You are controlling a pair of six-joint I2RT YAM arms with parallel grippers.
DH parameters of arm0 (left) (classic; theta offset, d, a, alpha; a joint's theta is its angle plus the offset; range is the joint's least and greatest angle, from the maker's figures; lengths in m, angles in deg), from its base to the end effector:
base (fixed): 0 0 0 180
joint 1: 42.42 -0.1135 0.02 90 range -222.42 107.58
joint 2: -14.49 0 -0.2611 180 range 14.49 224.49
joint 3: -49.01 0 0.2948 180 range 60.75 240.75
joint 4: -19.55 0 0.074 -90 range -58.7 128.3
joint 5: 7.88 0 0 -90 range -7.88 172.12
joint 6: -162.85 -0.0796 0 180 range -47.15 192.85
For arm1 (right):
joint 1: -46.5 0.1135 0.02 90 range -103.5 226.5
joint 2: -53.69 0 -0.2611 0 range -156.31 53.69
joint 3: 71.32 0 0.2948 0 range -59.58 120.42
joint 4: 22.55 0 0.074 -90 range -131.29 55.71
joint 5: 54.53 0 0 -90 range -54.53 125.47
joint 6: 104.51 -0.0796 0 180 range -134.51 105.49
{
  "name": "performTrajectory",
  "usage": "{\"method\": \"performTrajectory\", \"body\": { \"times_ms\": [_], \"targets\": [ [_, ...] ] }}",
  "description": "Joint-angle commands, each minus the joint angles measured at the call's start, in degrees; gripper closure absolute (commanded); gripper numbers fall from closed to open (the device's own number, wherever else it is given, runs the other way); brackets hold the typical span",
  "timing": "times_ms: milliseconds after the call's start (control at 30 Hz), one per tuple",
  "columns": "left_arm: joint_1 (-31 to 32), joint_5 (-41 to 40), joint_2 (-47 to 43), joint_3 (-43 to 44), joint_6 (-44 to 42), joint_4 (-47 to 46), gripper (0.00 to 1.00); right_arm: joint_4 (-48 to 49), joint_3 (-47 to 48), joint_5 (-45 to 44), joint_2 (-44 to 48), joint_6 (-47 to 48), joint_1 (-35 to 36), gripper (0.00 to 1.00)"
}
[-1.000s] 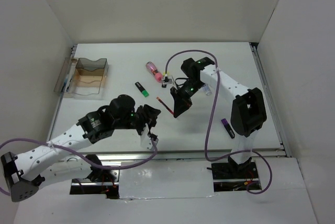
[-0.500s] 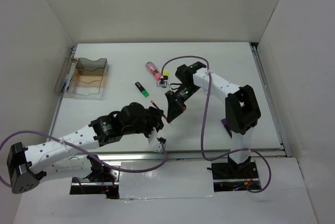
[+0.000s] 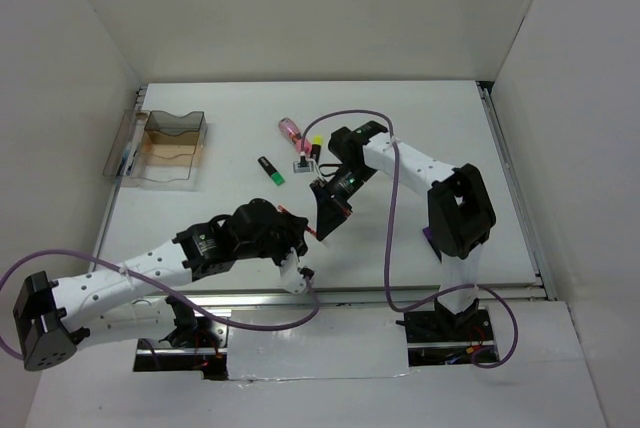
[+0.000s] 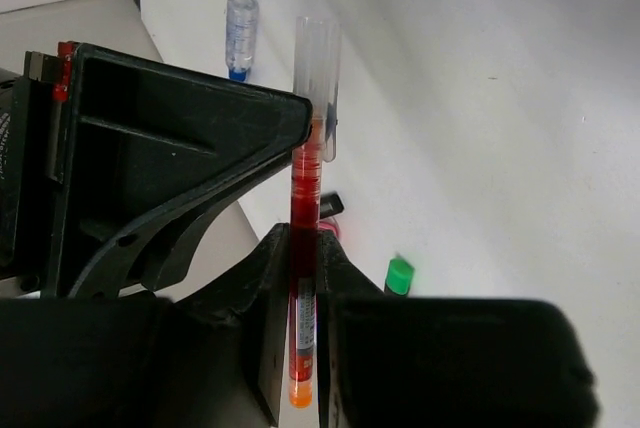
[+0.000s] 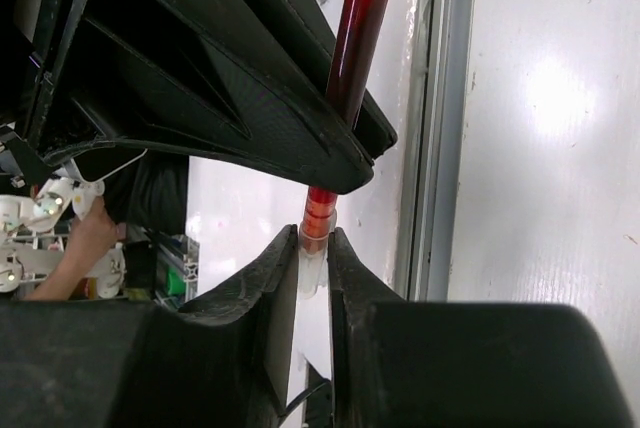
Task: Sort the stationery into containers
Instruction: Pick up the pen from the center of the board, then place the pen in the storage box.
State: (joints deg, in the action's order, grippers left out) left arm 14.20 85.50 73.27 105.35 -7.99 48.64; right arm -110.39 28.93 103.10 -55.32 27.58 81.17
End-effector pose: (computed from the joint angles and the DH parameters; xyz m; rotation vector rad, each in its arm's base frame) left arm 0.1666 -0.2614 0.2440 1.9934 0.7383 0.1882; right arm 0.2743 0.2792 0.2119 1.5276 -2.0896 -1.7385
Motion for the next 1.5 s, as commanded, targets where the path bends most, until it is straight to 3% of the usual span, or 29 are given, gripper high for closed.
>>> {"method": "performTrajectory", "body": {
  "times_ms": [0, 100, 167, 200, 300, 400, 467, 500, 567, 600, 733, 800, 900, 1033, 1100, 1267, 1467],
  "targets": [
    [-0.8, 1.3, -1.3, 1.1, 0.8, 0.7, 0.93, -6.7, 1.8, -0.1, 1.6, 0.0, 0.0, 0.72],
    [-0.8, 2.5, -3.7, 1.8, 4.0, 3.3, 1.0, -6.7, 2.4, -0.1, 2.8, -0.2, -2.3, 0.44],
    [-0.6, 3.6, -5.9, 3.0, 9.3, 6.7, 1.0, -6.7, 4.8, -1.0, 3.2, -1.6, -5.6, 0.42],
    [-0.5, 4.0, -6.6, 3.6, 10.9, 7.9, 1.0, -6.7, 6.0, -1.5, 3.3, -1.9, -7.2, 0.36],
    [-0.5, 3.7, -9.3, 4.5, 17.5, 12.0, 1.0, -6.7, 12.5, -3.2, 2.9, -4.0, -14.2, 0.34],
    [-3.5, 0.6, -10.3, 5.3, 30.1, 11.7, 1.0, -6.2, 23.2, -4.6, 1.0, -6.7, -22.2, 0.34],
    [-11.2, -0.8, -8.4, 7.0, 42.9, 11.0, 1.0, -2.9, 25.7, -7.5, 0.6, -11.0, -25.4, 0.34],
    [-18.5, -1.0, -7.4, 7.8, 49.4, 10.8, 1.0, -1.0, 25.6, -8.6, 1.3, -12.7, -28.1, 0.34],
    [-27.6, 1.9, -2.8, 10.9, 53.5, 11.7, 1.0, 4.3, 23.5, -10.7, 3.0, -15.6, -30.2, 0.33],
    [-37.6, 3.5, -0.5, 12.6, 57.2, 11.7, 1.0, 5.7, 20.7, -11.1, 4.7, -16.2, -31.8, 0.33],
    [-61.9, 13.9, 16.8, 28.1, 65.0, 13.8, 1.0, 8.6, 15.1, -13.1, 7.5, -16.0, -32.9, 0.33],
    [-70.4, 17.6, 24.1, 35.1, 66.2, 17.1, 1.0, 8.3, 13.4, -13.8, 8.0, -15.5, -32.9, 0.34],
    [-76.9, 18.7, 37.8, 52.9, 64.2, 22.6, 1.0, 9.2, 10.7, -13.8, 8.9, -15.4, -32.8, 0.34],
    [-82.6, 18.8, 53.3, 67.9, 62.4, 27.1, 1.0, 10.6, 7.4, -14.5, 10.0, -15.7, -32.1, 0.35],
    [-84.5, 18.1, 57.0, 74.3, 61.0, 28.8, 1.0, 11.5, 5.9, -15.4, 10.5, -15.6, -31.3, 0.35],
    [-85.6, 14.5, 64.5, 79.3, 59.4, 28.1, 1.0, 14.2, 2.5, -17.5, 11.2, -16.1, -30.5, 0.38],
    [-85.4, 11.8, 68.5, 79.1, 60.4, 26.3, 0.88, 14.4, 1.0, -18.4, 9.8, -15.2, -30.5, 0.39]
  ]
}}
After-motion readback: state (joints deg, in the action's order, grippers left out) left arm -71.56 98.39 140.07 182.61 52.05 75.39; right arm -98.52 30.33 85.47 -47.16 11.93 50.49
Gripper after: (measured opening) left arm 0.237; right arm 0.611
